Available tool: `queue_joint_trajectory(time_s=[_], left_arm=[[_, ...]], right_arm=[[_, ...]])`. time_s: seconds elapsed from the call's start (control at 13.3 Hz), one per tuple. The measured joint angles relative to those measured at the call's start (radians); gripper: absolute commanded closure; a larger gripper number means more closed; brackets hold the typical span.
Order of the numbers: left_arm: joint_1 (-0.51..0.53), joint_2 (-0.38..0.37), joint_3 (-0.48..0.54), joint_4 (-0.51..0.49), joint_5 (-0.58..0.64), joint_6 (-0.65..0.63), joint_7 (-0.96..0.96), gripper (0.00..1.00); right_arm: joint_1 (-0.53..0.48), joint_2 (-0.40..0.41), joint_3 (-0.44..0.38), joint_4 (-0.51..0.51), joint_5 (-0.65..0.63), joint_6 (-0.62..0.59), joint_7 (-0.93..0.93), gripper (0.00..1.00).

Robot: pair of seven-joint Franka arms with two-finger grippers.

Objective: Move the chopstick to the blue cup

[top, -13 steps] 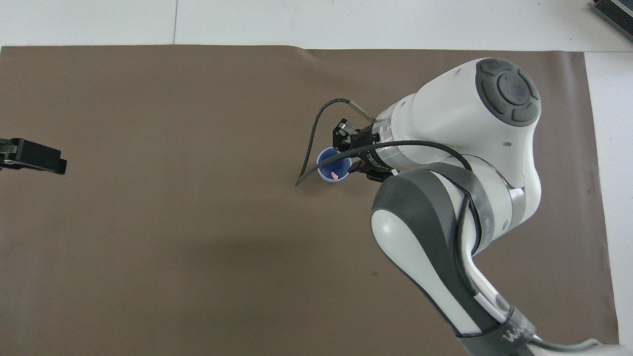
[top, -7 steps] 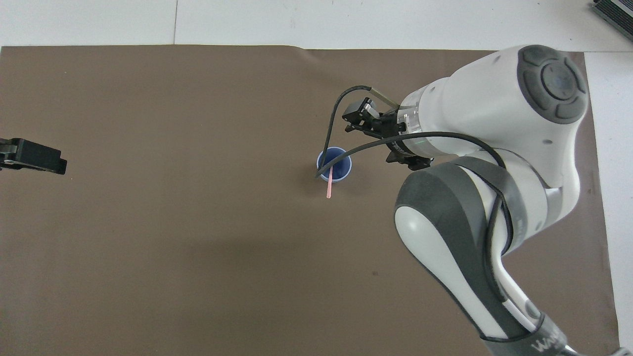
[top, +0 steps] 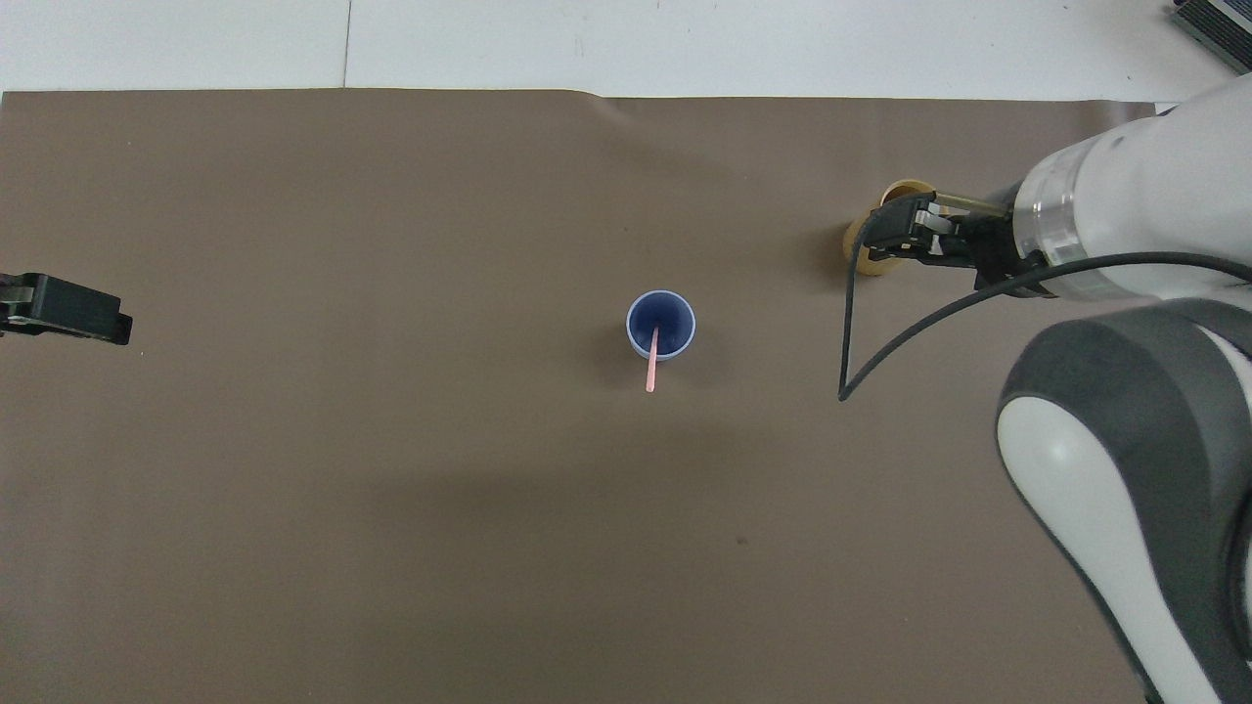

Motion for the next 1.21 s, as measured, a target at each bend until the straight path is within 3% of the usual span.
queue_joint_trajectory(time_s=[0.38, 0.6, 0.83, 1.21], left_arm=[[0.000, 0.000, 0.000, 0.000, 0.000, 0.000, 0.000, 0.00], [0.000, 0.000, 0.000, 0.000, 0.000, 0.000, 0.000, 0.00], [0.000, 0.000, 0.000, 0.000, 0.000, 0.000, 0.000, 0.00], [0.000, 0.000, 0.000, 0.000, 0.000, 0.000, 0.000, 0.00]], right_arm=[[-0.041, -0.085, -0.005, 0.001, -0.005, -0.129, -0.069, 0.00], [-0.051, -0.128, -0.072, 0.012, -0.005, -0.202, -0.166, 0.00], [-0.021, -0.133, -0.174, 0.048, -0.005, -0.288, -0.275, 0.00], [0.040, -0.115, -0.207, 0.063, -0.018, -0.325, -0.336, 0.00]])
